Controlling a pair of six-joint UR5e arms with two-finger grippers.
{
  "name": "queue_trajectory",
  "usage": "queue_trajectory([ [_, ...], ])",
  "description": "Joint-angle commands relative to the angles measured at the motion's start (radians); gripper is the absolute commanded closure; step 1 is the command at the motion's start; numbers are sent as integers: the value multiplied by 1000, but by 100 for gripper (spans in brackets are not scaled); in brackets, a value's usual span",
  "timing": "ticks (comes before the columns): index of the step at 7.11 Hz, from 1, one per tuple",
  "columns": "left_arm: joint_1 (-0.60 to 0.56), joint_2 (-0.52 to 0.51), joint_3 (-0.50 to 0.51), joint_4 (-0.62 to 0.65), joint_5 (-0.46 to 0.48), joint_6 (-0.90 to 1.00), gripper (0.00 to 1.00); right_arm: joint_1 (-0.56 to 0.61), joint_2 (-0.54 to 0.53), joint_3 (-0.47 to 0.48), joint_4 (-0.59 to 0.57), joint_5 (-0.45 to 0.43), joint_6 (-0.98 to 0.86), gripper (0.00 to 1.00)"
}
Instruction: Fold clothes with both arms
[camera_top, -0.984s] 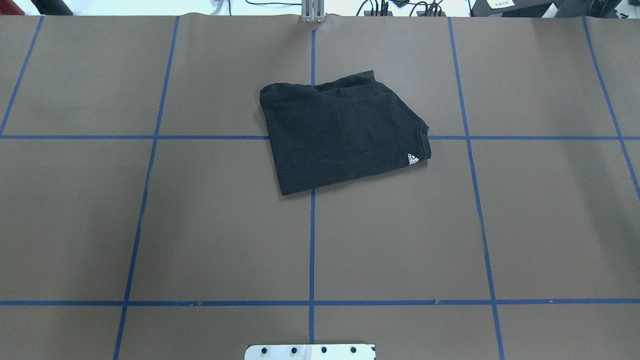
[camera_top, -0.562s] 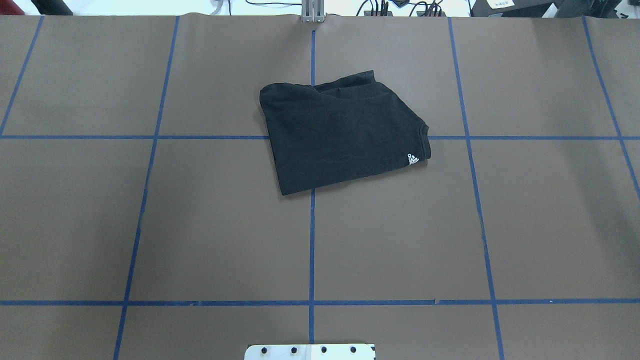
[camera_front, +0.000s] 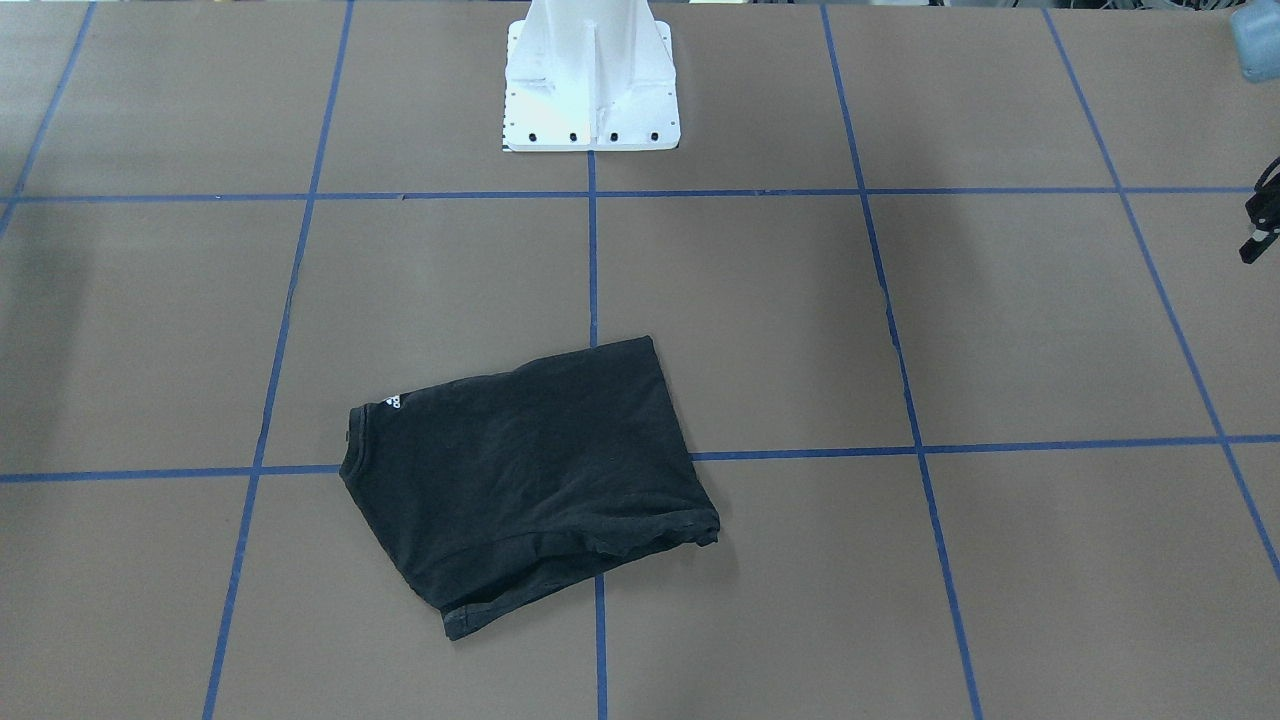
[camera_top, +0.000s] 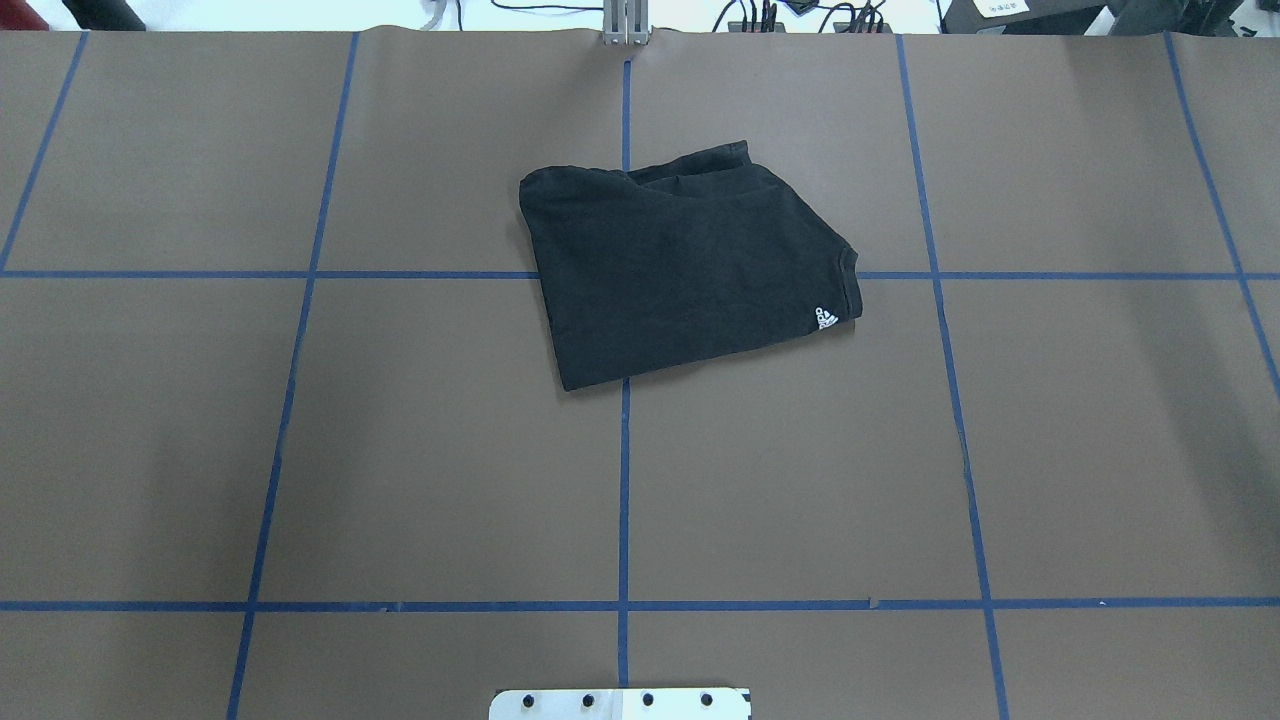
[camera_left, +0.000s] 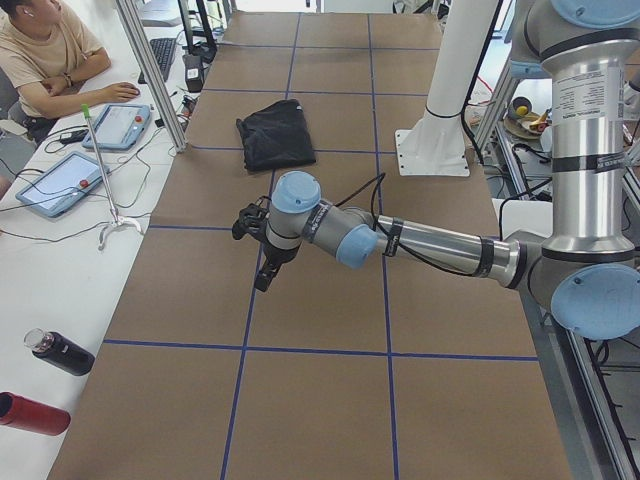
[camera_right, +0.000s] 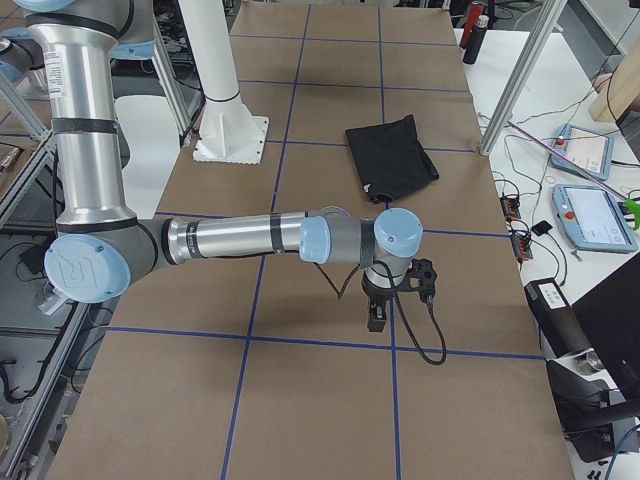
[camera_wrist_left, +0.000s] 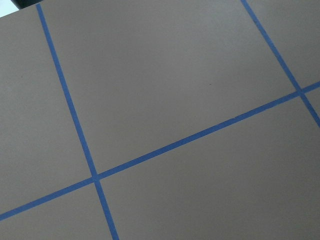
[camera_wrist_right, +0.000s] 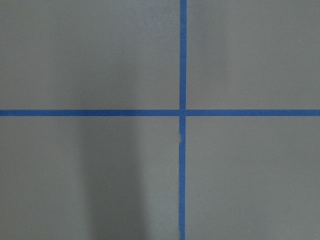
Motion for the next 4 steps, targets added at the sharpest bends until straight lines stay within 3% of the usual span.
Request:
queue_trajectory([
  [1, -48, -29, 82, -5, -3, -1, 0, -5, -13, 44, 0, -4, 5, 0],
  [2, -49, -14, 64, -2, -43, 1, 0, -5, -37, 49, 1, 0, -2, 0],
  [4, -50, -25, 144, -7, -88, 2, 0, -3, -42, 79, 1, 2, 5, 0],
])
